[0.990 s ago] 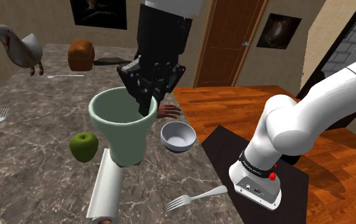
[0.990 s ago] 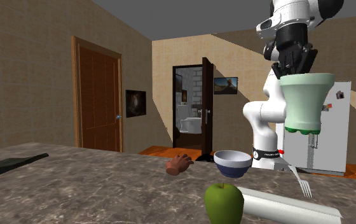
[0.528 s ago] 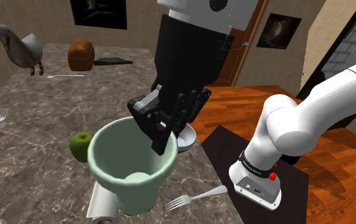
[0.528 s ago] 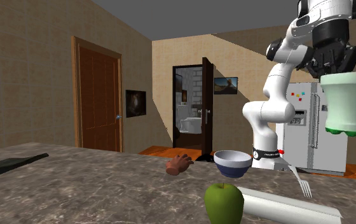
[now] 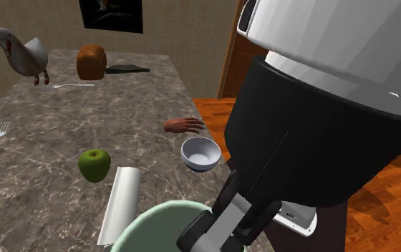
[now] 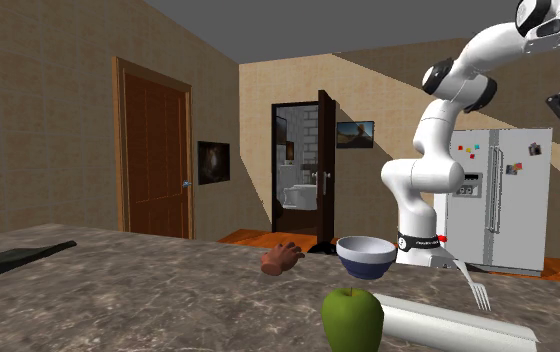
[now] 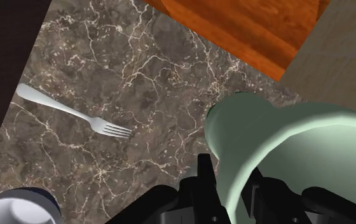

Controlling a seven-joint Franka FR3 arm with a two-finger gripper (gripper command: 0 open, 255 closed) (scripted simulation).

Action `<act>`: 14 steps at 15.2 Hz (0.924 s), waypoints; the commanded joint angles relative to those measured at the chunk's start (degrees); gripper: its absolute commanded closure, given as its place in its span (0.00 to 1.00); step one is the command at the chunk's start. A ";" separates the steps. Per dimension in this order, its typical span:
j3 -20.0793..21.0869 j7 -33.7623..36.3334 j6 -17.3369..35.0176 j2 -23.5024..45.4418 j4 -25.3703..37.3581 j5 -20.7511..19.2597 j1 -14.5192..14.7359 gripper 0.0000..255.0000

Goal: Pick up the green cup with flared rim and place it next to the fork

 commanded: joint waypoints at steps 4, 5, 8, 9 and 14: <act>1.76 0.53 3.42 -0.23 -3.24 1.00 0.37 1.00; 1.99 0.45 4.15 -0.27 -3.99 1.18 0.43 1.00; 2.73 0.22 6.34 -0.32 -6.16 1.70 0.60 1.00; 2.99 0.16 7.08 -0.30 -6.87 1.88 0.64 1.00; 4.46 -0.13 10.85 0.00 -10.22 2.72 0.76 1.00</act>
